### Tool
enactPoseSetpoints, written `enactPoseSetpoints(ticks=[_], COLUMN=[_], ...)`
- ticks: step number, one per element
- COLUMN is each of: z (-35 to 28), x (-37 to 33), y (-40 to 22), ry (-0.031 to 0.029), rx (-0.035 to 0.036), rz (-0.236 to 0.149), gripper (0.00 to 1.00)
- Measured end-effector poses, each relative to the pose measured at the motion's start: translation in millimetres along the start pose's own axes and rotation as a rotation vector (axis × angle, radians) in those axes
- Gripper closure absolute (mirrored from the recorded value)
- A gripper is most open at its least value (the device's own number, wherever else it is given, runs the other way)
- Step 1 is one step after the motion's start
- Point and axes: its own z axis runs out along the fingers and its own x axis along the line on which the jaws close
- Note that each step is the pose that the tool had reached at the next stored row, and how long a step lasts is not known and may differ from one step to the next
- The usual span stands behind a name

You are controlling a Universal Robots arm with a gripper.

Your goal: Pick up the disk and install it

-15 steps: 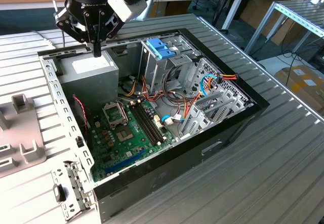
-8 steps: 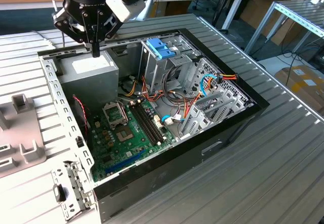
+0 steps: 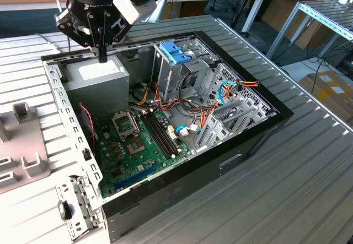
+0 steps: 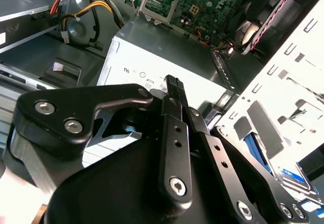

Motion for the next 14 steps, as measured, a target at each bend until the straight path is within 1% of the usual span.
enactPoseSetpoints(ticks=[14], z=[-0.1], x=[5.1], y=[-0.4], ry=[0.0000], rx=[0.0000], rz=[0.000], gripper=[0.89])
